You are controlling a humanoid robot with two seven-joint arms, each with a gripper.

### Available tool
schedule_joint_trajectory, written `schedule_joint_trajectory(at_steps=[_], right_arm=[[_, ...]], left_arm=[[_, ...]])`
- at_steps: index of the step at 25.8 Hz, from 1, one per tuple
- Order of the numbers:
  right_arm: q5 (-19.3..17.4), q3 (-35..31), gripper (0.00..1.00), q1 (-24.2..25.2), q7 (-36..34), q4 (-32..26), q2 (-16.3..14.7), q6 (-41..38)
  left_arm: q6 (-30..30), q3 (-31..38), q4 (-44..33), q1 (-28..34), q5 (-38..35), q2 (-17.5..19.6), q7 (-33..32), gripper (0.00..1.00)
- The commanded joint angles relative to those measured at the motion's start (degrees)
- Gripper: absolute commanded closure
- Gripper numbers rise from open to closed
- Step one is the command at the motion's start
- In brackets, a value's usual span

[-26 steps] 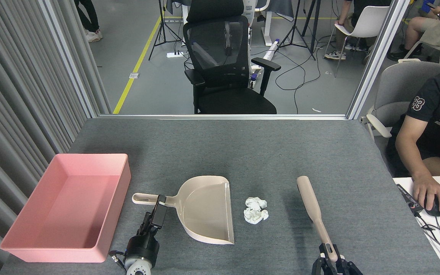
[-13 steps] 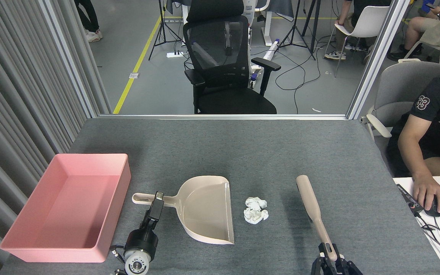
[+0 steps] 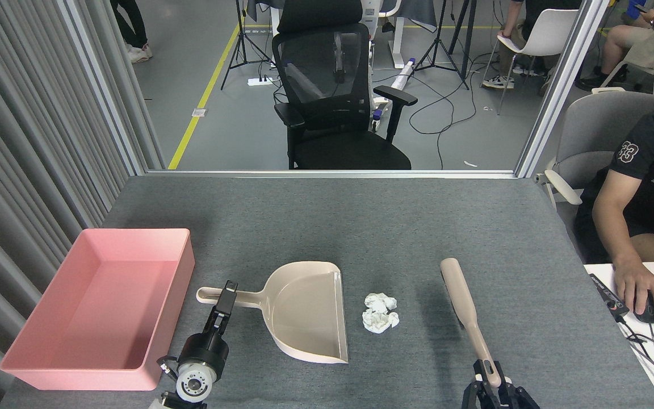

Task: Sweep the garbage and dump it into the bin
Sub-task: 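Lift the dustpan slightly with the left gripper and raise the brush, then sweep the white paper trash into the dustpan with the right-held brush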

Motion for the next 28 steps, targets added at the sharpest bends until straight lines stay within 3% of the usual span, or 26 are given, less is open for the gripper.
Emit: schedule_joint_trajectory(at_steps=[1,7,10,19,28], right_arm=[[-0.03,0.06,0.91,0.08,-0.01,-0.12,0.03,-0.02],[-0.03,0.06,0.91,-0.01,-0.01,-0.12,0.12,-0.02],[-0.03,0.06,0.91,-0.01,-0.01,-0.12,0.12,-0.02],[0.06,0.06,0.91,-0.01,-0.09,-0.12,0.03,0.06],[-0.03,2.61,0.91,-0.27,-0.09,-0.03,1.26,-0.02]], left_arm=[[-0.23,1.76,0.71,-0.87,-0.05,-0.01,-0.29,0.36],[-1.81,1.76,0.8,-1.05,-0.05,-0.1,-0.38,0.41],[-2.25,2.2,0.8,-1.05,0.03,-0.45,-2.22,0.56],[-4.28,2.99,1.24,-1.13,-0.23,-0.72,-4.25,0.74],[-7.62,3.61,2.65,-1.05,-0.23,-1.07,-5.04,0.79]])
